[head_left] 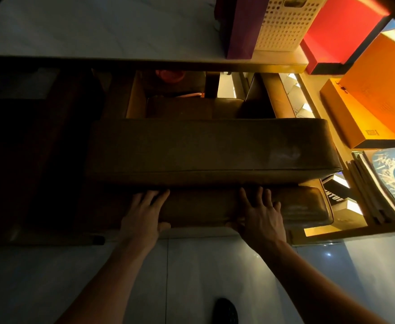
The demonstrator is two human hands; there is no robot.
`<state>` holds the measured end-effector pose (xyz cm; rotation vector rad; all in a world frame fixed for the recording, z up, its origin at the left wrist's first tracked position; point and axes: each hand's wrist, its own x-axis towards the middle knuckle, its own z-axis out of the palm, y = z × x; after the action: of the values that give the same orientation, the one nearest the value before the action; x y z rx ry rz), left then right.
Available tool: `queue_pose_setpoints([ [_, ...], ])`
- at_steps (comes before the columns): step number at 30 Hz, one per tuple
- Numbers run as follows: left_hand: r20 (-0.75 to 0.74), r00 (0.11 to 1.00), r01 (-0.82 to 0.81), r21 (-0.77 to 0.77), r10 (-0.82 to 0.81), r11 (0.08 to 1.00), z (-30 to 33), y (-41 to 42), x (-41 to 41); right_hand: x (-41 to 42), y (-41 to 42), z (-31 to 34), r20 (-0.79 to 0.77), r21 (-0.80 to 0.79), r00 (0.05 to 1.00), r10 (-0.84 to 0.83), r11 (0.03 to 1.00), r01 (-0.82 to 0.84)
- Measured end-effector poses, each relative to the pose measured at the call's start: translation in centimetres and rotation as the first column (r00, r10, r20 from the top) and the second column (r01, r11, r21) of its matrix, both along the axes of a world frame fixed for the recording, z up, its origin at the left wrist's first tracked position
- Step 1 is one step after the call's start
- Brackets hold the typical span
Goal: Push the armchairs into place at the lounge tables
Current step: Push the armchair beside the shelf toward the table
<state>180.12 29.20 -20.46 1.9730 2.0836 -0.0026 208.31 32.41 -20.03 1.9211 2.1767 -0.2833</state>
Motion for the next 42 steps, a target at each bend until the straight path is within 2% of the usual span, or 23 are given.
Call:
queue_pose_setpoints([
  [16,0.028,0.999,-0.019,-0.033,0.02,0.999,0.7,-3.4,1.0,1.0,-3.3,-0.2,0.014,-0.014,1.0,0.016,1.0,-0.016],
  [27,-0.028,0.999,-0.026,-0.073,0.024,0.997,0.7,-2.4,1.4,1.5,-2.1,0.1,0.034,-0.044,0.997,0.066,0.997,-0.064],
  [31,-0.02,0.998,-0.055,-0.076,0.054,0.996,0.9,-2.6,1.9,1.3,-2.5,0.3,-0.001,-0.009,0.999,0.043,0.999,-0.043],
  [36,-0.022,0.993,-0.116,-0.134,0.114,0.984,1.7,-3.3,3.7,0.9,-2.4,1.1,0.016,-0.077,1.0,0.021,0.997,-0.02],
  [39,-0.024,0.994,-0.105,-0.164,0.103,0.981,3.0,-3.9,4.5,1.4,-2.0,2.2,-0.038,-0.154,0.999,-0.008,0.988,0.002],
  [42,0.007,0.995,-0.092,-0.184,0.095,0.979,5.0,-4.9,4.2,1.6,-2.0,3.7,-0.103,-0.159,0.995,-0.016,0.987,-0.001],
])
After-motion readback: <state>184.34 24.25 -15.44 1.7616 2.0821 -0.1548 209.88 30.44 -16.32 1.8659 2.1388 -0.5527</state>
